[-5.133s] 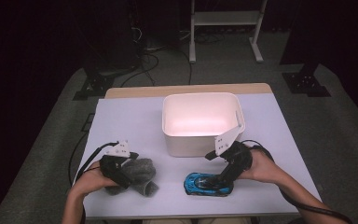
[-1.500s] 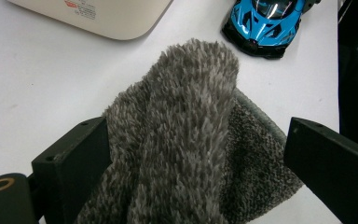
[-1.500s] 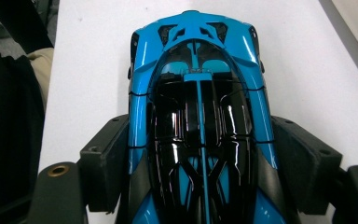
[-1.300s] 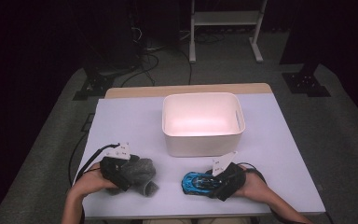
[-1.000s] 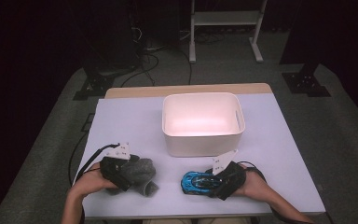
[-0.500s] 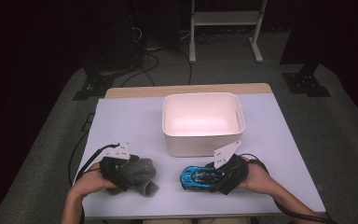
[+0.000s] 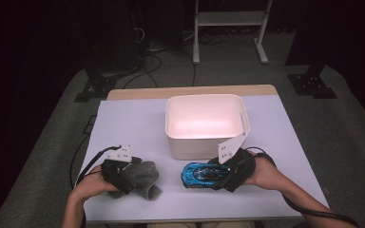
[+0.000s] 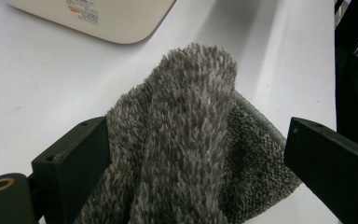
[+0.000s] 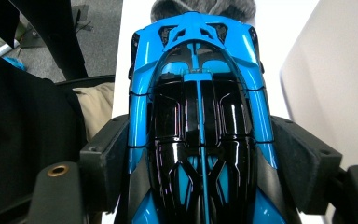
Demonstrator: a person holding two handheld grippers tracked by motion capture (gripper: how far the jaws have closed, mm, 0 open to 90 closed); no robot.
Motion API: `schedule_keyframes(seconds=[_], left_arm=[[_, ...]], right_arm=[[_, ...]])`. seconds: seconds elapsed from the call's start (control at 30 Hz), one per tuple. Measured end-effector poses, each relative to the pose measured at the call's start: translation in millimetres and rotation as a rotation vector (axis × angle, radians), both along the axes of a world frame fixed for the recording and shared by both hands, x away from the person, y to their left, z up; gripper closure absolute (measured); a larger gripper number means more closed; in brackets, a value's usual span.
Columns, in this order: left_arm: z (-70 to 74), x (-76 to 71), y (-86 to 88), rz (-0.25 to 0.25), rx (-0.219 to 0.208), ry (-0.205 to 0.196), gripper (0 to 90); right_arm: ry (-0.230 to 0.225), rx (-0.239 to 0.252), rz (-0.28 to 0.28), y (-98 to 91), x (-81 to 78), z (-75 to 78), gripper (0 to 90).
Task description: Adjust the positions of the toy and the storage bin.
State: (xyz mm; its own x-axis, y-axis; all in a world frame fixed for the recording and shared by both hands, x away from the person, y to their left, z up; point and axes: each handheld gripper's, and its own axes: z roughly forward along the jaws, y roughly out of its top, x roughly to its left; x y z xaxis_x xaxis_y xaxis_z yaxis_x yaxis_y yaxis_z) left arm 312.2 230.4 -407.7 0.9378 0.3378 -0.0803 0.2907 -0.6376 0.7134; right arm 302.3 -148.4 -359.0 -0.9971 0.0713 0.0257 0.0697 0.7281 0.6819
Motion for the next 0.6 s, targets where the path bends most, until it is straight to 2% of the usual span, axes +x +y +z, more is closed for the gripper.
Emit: schedule_keyframes(seconds=[0.27,0.6], left_arm=[[0.1,0.7,0.0,-0.002,-0.005,0.001,6.3],[1.6,0.8,1.7,0.0,-0.017,-0.005,6.3]], right_arm=[[-0.009,-0.001,0.005,0.9,3.1,26.6,25.1],[-0.025,0.007,0.019,5.4,11.5,51.6,25.2]])
